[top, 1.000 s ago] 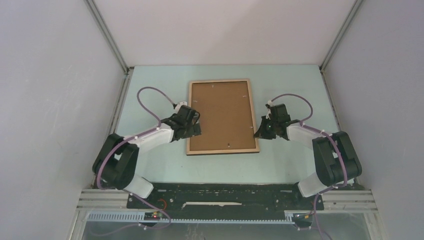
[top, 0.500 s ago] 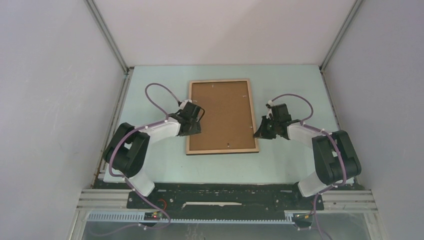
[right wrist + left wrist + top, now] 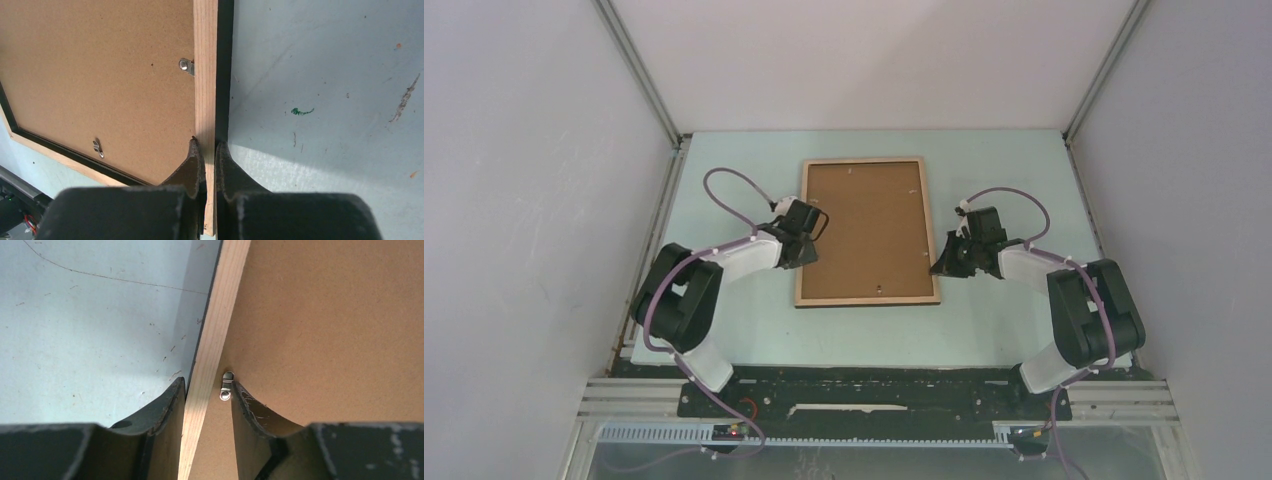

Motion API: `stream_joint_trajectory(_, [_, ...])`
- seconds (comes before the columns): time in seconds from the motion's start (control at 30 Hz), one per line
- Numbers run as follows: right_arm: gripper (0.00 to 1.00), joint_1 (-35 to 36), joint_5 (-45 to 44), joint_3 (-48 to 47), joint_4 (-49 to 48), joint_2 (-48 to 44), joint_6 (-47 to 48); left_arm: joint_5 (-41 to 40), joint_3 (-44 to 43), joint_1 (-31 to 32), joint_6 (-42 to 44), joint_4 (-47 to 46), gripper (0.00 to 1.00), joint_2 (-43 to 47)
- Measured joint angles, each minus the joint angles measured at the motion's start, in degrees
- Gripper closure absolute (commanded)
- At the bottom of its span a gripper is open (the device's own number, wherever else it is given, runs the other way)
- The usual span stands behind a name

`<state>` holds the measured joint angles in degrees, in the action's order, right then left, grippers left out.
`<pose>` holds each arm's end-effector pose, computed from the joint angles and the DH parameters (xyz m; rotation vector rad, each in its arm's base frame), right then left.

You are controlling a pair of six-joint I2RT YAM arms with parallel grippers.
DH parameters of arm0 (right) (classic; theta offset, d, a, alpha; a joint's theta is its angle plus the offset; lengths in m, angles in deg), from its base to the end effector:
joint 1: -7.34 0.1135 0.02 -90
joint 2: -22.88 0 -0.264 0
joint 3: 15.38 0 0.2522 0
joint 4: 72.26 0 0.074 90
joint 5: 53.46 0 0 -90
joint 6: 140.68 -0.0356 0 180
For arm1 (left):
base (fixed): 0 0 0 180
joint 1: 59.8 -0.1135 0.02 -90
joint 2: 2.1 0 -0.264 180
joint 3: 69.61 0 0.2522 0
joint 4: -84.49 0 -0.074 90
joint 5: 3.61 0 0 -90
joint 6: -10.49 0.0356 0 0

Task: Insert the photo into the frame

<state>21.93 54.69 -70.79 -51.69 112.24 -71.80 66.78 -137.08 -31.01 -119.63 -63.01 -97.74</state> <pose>0.2767 0.0835 0.1488 0.0153 2.5770 0.6437 0.2870 -0.1441 0.1634 -0.3639 2.5082 -0.0141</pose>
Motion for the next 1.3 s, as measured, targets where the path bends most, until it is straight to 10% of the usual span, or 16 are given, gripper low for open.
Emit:
stream_joint_trajectory(0.73, [1.0, 0.13, 1.81, -0.09, -1.36, 0.79, 0.39, 1.22, 8.31, -3.08, -33.83, 2.05, 1.0, 7.69])
stream_joint_trajectory(0.8, [1.0, 0.22, 2.12, -0.09, -1.53, 0.87, 0.52, 1.51, 9.42, -3.04, -34.69, 3.04, 0.88, 9.53])
stream_joint_trajectory(0.97, [1.0, 0.39, 2.89, -0.09, -1.81, 1.07, 0.7, 0.48, 9.97, -2.69, -27.3, 4.37, 0.25, 14.88])
stream_joint_trajectory(1.3, [1.0, 0.59, 2.93, -0.09, -1.88, 1.07, 0.72, 1.29, 7.78, -2.73, -15.23, 5.79, 0.21, 17.53])
